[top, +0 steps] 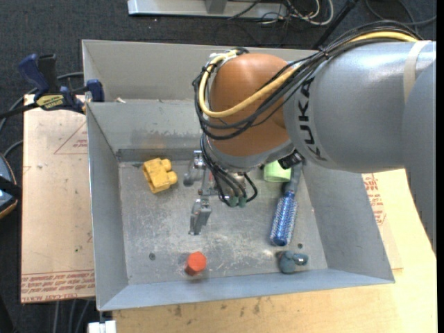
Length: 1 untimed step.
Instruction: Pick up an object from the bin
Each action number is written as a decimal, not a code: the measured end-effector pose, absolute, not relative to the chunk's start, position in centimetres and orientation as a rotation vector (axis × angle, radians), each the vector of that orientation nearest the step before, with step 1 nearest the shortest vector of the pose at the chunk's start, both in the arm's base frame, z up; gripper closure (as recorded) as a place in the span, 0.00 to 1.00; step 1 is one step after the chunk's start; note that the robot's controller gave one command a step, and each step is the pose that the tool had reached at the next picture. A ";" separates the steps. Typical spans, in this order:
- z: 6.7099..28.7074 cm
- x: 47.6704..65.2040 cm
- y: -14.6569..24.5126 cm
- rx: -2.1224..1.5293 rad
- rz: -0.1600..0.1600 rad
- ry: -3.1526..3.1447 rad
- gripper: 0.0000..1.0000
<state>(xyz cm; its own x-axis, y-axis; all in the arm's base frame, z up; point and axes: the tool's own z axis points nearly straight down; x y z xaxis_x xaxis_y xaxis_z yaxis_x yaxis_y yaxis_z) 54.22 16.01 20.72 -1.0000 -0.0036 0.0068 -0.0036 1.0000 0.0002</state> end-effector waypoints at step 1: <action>18.1 62.4 19.5 -0.065 -0.005 -3.146 0.00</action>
Offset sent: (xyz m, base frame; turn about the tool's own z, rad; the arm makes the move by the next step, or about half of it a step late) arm 0.0799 0.0329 -0.0245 0.0480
